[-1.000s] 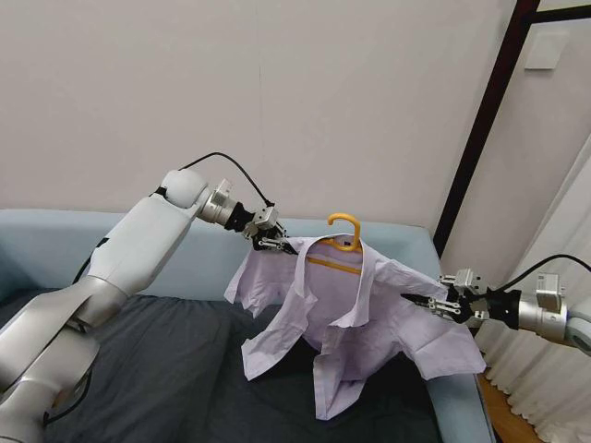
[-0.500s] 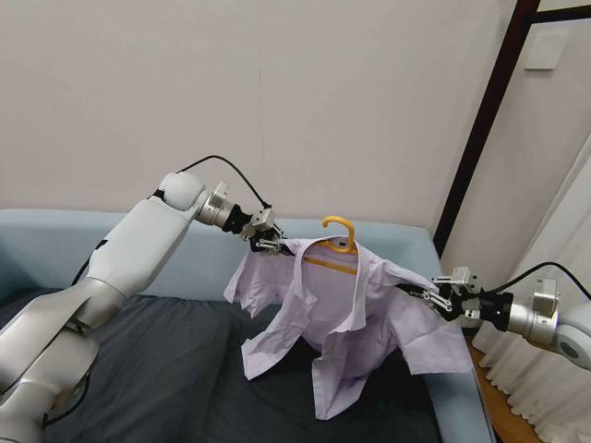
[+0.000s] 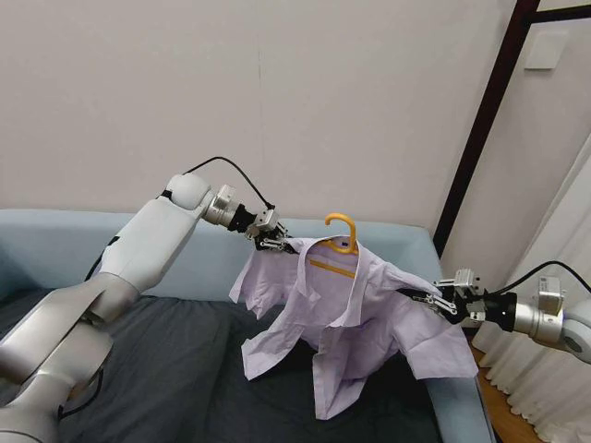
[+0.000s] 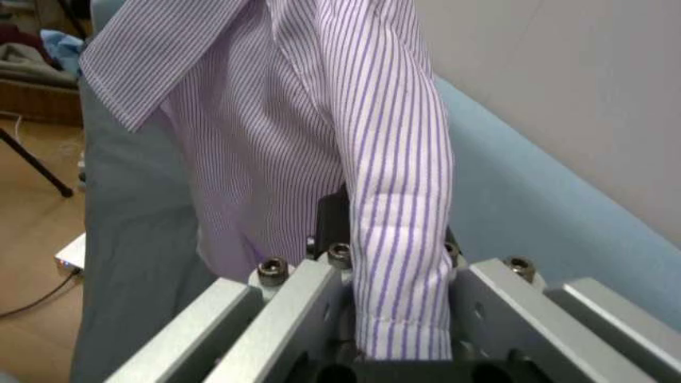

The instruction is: Pick up the clothes from the sofa and hang them on the clothes hanger.

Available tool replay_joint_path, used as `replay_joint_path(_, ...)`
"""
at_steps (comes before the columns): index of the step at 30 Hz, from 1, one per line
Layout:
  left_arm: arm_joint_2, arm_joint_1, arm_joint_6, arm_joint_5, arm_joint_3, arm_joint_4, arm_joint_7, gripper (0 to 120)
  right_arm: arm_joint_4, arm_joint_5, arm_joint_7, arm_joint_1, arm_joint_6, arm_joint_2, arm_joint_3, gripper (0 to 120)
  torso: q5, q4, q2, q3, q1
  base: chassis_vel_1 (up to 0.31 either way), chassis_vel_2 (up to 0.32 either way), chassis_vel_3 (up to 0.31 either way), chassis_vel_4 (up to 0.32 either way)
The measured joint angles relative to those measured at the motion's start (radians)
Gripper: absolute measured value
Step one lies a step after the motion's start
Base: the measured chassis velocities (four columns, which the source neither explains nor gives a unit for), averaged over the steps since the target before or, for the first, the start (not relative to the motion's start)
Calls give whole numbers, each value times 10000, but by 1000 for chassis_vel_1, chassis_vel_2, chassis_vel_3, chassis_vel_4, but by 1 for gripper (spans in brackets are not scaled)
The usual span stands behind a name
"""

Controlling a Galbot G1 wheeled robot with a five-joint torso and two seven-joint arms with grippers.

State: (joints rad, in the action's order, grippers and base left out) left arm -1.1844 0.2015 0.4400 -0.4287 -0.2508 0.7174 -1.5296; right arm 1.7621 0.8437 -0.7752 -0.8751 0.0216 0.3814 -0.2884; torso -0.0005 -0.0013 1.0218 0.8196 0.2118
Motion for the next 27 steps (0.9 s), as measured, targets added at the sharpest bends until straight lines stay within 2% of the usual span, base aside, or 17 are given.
replay_joint_path(4,76,105,577,-584,-36,-384,47,36,-22,270,94,23,42,-4,-2,1,-1,1,0,0,0,0,0,0,0)
replay_joint_path(6,245,164,856,-1047,46,-604,78,48,-20,583,218,50,75,-2,-5,1,-2,0,0,0,0,0,0,0,0)
replay_joint_path(8,390,175,935,-1331,168,-672,76,51,1,801,299,74,90,-2,-5,1,-2,1,0,0,0,0,0,0,0)
replay_joint_path(12,970,121,920,-2533,482,-665,24,69,107,1274,557,182,116,-92,-36,1,-3,3,0,0,0,0,0,0,0)
replay_joint_path(13,970,121,920,-2533,482,-665,24,69,107,1274,557,182,116,-92,-36,1,-3,3,0,0,0,0,0,0,0)
replay_joint_path(17,1650,-159,588,-3362,534,-96,30,88,131,1455,626,243,118,-148,-49,1,-5,5,0,0,0,0,0,0,0)
replay_joint_path(19,1699,-199,555,-3420,569,-26,35,90,149,1492,643,229,117,-141,-60,1,-6,4,0,0,0,0,0,0,0)
replay_joint_path(21,1891,-386,388,-3719,749,284,170,98,224,1725,767,156,100,-104,-149,1,0,1,0,-1,0,0,0,0,0)
replay_joint_path(23,2202,-841,61,-4415,959,925,695,100,355,2137,1007,77,79,-87,-325,1,1,-4,0,-1,0,0,0,0,0)
replay_joint_path(24,2202,-841,61,-4415,959,925,695,100,355,2137,1007,77,79,-87,-325,1,1,-4,0,-1,0,0,0,0,0)
replay_joint_path(25,2311,-1024,-54,-4633,996,1189,922,100,393,2233,1064,60,73,-88,-380,1,0,-3,1,0,0,0,0,0,0)
replay_joint_path(27,2843,-2009,-590,-5527,1094,2750,2201,100,585,2569,1274,27,21,-105,-692,1,-3,5,1,0,0,0,0,0,0)
